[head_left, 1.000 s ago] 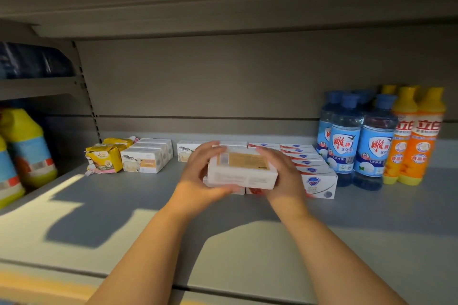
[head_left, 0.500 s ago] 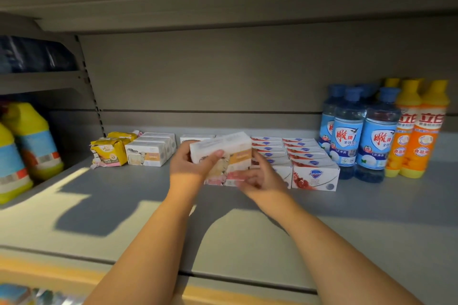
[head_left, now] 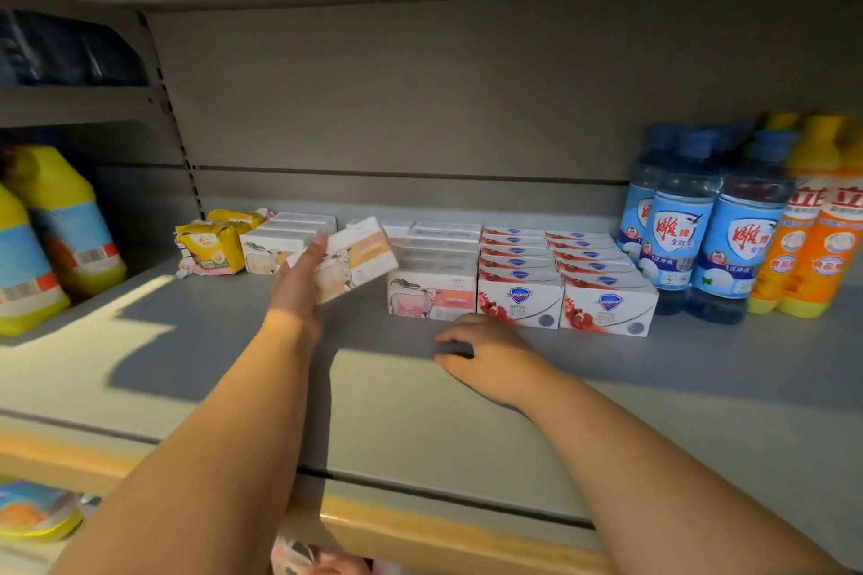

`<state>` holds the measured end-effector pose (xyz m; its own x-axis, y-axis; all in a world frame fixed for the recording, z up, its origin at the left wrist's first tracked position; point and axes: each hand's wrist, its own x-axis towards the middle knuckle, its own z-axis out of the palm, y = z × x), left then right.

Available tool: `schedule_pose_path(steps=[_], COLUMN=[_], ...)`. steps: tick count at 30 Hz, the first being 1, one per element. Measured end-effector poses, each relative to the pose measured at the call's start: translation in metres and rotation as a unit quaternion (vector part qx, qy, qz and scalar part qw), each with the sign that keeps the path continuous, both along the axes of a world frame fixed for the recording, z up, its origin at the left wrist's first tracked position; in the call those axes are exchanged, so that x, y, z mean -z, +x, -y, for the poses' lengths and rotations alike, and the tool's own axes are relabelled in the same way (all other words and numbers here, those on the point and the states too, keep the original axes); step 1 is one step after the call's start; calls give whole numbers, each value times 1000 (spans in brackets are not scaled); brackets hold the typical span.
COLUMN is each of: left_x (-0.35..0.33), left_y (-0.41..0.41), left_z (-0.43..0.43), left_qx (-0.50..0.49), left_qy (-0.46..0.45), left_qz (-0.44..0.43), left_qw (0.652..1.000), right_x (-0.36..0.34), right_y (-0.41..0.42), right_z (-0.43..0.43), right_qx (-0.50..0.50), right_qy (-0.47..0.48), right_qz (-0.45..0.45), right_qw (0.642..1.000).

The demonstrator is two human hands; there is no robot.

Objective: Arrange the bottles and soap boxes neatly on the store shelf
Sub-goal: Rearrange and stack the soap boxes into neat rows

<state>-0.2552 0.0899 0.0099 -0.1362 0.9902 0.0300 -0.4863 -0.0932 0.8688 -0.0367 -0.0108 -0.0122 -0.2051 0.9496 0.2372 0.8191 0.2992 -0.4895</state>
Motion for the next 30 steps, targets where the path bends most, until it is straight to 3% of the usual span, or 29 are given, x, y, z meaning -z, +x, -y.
schedule_pose_path(steps=[4,6,8,9,12,18,22,23,26,28,30], left_x=[8,8,12,15,20,20,24,25,27,25,23], left_y=[-17,-20,-17,-14,-4,11,21,21,18,20,27], left_z=[-26,-38,-47,-51,-68,-101,-104,-104,-107,-109,-112], left_qx=[-29,-98,-149,-143,-129,-161,-177,-166,-118,-100,-88], left_qy=[-26,-44,-14,15,57,-13,26,45,67,58,48], left_qz=[-43,-201,-368,-395,-395,-457,-459,-482,-623,-639,-628], left_qw=[998,974,918,907,908,875,870,859,770,761,772], right_x=[-1,-1,-1,0,3,8,10,10,9,9,9], right_y=[1,0,0,0,1,1,2,2,1,1,1], right_z=[-3,-4,-4,-4,-7,-14,-17,-17,-16,-16,-15], right_qx=[0,-2,-3,-4,-5,-5,-2,-2,0,2,2], right_qy=[5,7,8,9,21,31,24,22,24,24,22], right_qz=[8,15,16,15,10,-2,-13,-11,-10,-14,-21], right_qw=[1000,1000,1000,1000,1000,999,1000,1000,1000,1000,1000])
